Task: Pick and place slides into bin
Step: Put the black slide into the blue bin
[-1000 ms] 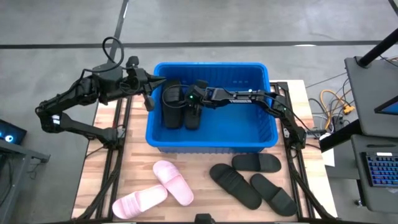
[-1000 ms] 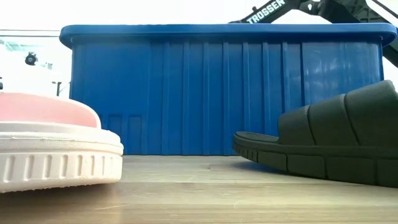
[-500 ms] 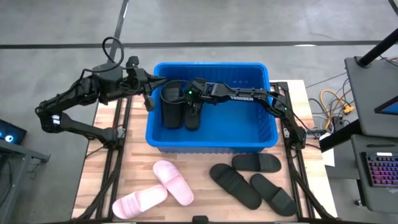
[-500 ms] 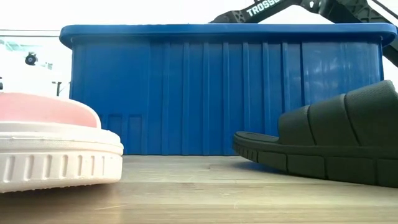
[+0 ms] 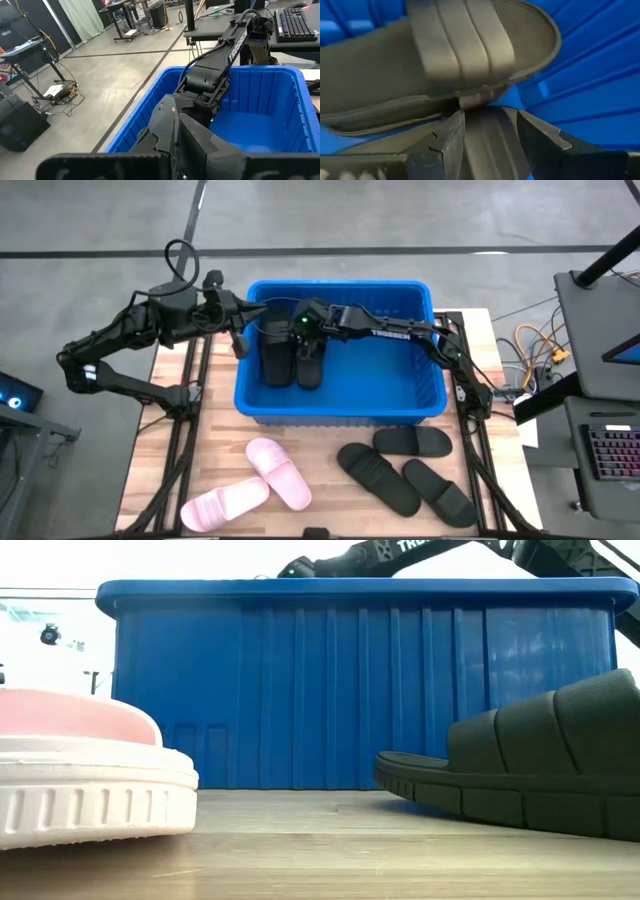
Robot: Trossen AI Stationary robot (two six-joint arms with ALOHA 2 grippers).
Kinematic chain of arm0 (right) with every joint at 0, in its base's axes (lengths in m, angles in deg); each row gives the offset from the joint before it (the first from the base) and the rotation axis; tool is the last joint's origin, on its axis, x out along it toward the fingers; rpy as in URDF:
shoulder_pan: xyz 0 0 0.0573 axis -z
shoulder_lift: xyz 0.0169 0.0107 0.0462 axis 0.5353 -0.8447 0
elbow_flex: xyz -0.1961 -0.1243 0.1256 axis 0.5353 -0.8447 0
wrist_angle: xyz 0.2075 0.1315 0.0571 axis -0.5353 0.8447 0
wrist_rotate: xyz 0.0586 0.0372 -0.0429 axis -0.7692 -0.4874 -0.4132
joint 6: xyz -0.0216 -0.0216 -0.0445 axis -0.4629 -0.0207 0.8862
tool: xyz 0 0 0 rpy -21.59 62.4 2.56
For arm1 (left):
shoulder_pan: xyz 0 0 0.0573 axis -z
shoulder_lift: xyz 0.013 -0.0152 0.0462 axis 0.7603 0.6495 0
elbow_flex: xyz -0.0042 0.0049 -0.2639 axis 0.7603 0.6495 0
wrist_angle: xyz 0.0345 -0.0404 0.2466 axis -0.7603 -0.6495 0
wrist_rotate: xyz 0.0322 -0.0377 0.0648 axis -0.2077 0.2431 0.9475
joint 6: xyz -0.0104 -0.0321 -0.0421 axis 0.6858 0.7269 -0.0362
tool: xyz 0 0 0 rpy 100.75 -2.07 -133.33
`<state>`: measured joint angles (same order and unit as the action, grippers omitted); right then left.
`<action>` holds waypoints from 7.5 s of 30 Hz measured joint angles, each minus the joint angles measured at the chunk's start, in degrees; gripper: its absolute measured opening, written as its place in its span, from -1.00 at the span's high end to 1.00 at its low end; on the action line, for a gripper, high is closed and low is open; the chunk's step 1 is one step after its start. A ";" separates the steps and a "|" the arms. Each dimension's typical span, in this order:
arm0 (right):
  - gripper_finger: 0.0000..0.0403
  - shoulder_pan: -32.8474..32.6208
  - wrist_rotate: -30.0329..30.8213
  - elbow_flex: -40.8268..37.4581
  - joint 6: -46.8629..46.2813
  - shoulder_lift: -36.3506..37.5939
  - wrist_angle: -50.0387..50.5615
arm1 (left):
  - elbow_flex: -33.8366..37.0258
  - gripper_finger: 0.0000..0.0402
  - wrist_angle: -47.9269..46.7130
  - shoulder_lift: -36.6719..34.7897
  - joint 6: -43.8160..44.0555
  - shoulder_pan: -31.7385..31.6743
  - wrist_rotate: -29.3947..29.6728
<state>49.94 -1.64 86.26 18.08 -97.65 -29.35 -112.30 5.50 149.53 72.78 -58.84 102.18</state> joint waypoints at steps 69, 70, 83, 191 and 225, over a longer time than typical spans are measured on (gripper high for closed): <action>0.50 -23.08 3.24 -6.67 -16.33 54.61 32.73 | 0.00 0.95 9.44 8.81 -4.52 -0.02 0.07; 0.50 -23.08 2.36 -7.81 -16.32 54.83 32.40 | 0.00 0.95 9.42 8.71 -4.50 -0.02 0.07; 0.55 -29.20 -1.96 -24.05 -12.50 60.08 10.24 | -0.07 0.95 9.92 7.91 -4.42 -0.02 0.04; -0.22 -61.62 7.29 -46.82 -27.71 27.23 1.33 | 0.04 0.95 10.29 8.39 -4.37 -0.02 0.04; -0.06 -59.43 19.42 -58.64 -26.59 27.26 -15.30 | 0.00 0.95 10.32 10.27 -1.44 -0.02 0.03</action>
<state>-9.48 17.78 27.61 -8.52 -70.40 -44.65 -112.30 15.82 159.79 71.33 -58.85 102.21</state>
